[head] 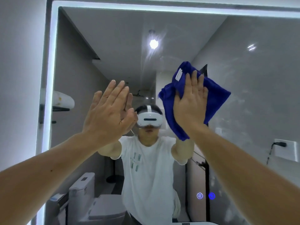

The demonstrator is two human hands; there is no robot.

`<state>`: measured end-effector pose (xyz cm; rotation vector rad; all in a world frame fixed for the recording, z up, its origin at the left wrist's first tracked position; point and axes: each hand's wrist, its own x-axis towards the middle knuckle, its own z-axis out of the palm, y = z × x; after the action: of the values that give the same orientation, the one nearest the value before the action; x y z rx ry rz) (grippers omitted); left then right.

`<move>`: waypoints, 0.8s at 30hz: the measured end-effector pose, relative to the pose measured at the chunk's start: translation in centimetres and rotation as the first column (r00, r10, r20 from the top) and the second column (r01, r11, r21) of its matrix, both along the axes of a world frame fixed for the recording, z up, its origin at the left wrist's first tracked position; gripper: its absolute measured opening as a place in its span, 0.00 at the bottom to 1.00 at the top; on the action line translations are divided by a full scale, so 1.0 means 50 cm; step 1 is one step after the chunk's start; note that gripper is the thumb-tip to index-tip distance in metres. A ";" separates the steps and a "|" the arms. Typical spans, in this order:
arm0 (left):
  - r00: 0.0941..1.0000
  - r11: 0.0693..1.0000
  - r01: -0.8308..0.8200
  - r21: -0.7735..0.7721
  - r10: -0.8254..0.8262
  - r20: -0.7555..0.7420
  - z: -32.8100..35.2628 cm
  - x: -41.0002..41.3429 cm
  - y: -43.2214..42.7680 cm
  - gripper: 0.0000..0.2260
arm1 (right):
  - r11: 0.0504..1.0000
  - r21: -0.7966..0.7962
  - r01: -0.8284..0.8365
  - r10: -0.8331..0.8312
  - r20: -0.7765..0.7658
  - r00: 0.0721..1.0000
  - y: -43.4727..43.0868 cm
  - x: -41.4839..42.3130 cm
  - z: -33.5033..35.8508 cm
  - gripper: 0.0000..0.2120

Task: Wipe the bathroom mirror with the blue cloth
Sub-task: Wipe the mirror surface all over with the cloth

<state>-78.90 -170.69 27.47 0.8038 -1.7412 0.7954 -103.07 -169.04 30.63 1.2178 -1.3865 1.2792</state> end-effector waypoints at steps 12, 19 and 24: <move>0.998 0.996 0.055 -0.076 -0.054 0.020 -0.008 -0.055 0.005 0.30 | 0.930 0.232 0.286 0.104 -0.910 0.401 0.016 -0.047 -0.250 0.31; 0.998 0.992 0.054 -0.118 -0.051 0.026 0.009 -0.068 0.009 0.29 | 0.986 0.158 0.056 0.026 -0.479 0.878 0.052 -0.156 -0.003 0.29; 0.998 0.992 0.052 -0.116 -0.048 0.033 0.013 -0.082 0.011 0.28 | 1.000 0.006 -0.020 0.020 -0.001 1.000 0.015 -0.045 -0.008 0.28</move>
<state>-83.02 -170.13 28.14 0.6702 -1.7180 0.8710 -105.30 -168.29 30.25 1.2390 -1.3810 1.2892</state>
